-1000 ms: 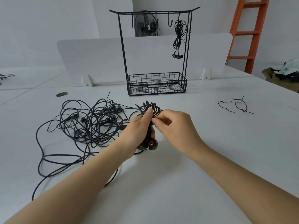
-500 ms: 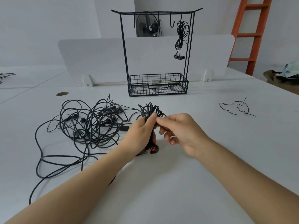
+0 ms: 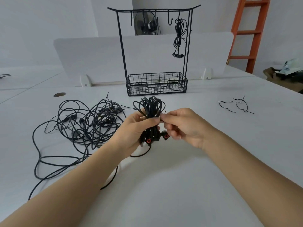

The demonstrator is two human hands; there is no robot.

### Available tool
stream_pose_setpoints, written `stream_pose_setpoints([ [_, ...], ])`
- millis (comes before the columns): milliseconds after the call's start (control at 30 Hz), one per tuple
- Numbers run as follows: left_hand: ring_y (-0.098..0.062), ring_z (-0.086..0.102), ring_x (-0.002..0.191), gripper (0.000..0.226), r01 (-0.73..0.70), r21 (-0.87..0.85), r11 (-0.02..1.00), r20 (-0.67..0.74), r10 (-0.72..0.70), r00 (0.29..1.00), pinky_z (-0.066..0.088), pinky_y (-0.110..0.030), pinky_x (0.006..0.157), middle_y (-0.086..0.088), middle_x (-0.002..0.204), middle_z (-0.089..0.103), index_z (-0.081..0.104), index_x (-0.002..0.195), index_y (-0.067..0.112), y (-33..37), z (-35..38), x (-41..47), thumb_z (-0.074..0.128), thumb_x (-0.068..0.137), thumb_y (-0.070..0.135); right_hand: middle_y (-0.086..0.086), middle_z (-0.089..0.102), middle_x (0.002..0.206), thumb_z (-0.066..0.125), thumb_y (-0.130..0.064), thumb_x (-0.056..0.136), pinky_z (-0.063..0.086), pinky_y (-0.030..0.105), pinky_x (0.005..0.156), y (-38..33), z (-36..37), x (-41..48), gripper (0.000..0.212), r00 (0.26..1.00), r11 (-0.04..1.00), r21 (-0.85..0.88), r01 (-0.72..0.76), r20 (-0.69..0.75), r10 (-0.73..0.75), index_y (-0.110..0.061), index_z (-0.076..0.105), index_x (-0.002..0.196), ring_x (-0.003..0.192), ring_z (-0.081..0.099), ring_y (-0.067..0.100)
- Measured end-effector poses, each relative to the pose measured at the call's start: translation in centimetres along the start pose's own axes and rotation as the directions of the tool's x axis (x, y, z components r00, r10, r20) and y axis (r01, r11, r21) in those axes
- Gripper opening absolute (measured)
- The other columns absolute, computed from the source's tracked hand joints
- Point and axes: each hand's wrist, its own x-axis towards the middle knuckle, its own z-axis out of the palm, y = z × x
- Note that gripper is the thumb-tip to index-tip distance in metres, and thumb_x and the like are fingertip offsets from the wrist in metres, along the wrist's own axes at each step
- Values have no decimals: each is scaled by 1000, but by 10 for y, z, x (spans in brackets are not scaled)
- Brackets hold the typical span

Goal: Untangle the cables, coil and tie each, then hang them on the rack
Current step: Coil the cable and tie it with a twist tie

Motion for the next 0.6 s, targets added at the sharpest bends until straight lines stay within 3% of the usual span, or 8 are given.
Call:
stream_pose_setpoints([
  [100,-2,55,55,9,-279,413,867,87,268,960,42,-12,53,9,61,61,58,83,12,3,-2,-2,65,79,8,-5,38,43,44,-13,94,21,14,34,0,-9,-1,30,974,986,62,-154,180,141,-10,48,65,33,32,5],
  [167,-6,54,77,14,-577,695,429,312,543,780,40,-15,72,13,80,58,54,91,20,0,-8,0,56,82,10,-5,37,43,47,-13,86,21,14,34,0,-13,-3,23,938,974,72,-215,295,185,-11,45,64,33,32,5],
  [233,-19,46,99,30,-670,742,-18,541,607,582,35,-25,85,7,100,49,51,101,23,-4,-13,4,50,78,5,-3,42,44,51,-18,76,24,16,37,1,-14,-4,15,928,978,93,-185,345,143,-10,45,65,35,37,7],
  [300,-28,37,118,35,-669,736,-109,583,604,543,30,-31,98,-1,116,43,51,104,23,-4,-16,6,47,76,3,-4,53,49,49,-15,84,30,18,42,1,-13,-4,15,938,991,92,-101,340,64,-10,50,70,41,47,9],
  [400,-32,26,130,50,-619,783,-62,514,625,588,23,-32,109,-6,131,35,48,113,23,0,-19,6,47,67,2,-8,62,60,46,-12,93,42,18,53,1,-9,-2,18,975,989,-65,131,191,-116,-8,55,77,54,58,4],
  [433,-28,26,129,61,-594,804,15,455,629,631,23,-27,110,-5,133,34,46,117,24,0,-20,5,47,62,-1,-7,61,65,47,-10,93,43,18,58,2,-8,0,18,973,957,-190,221,115,-201,-5,56,78,57,57,1],
  [533,-4,43,113,58,-422,709,565,33,571,820,31,-10,96,10,118,48,49,107,32,4,-11,-1,43,59,1,0,61,84,51,-6,91,44,21,74,5,-6,3,25,901,811,-428,398,19,-433,-11,50,67,76,56,11],
  [600,-6,54,89,24,-221,434,873,-345,388,855,42,-19,80,9,92,56,53,87,27,7,-6,0,50,73,9,8,63,93,54,-5,90,43,19,76,11,-7,5,32,832,704,-526,477,14,-554,-21,46,63,85,58,20],
])
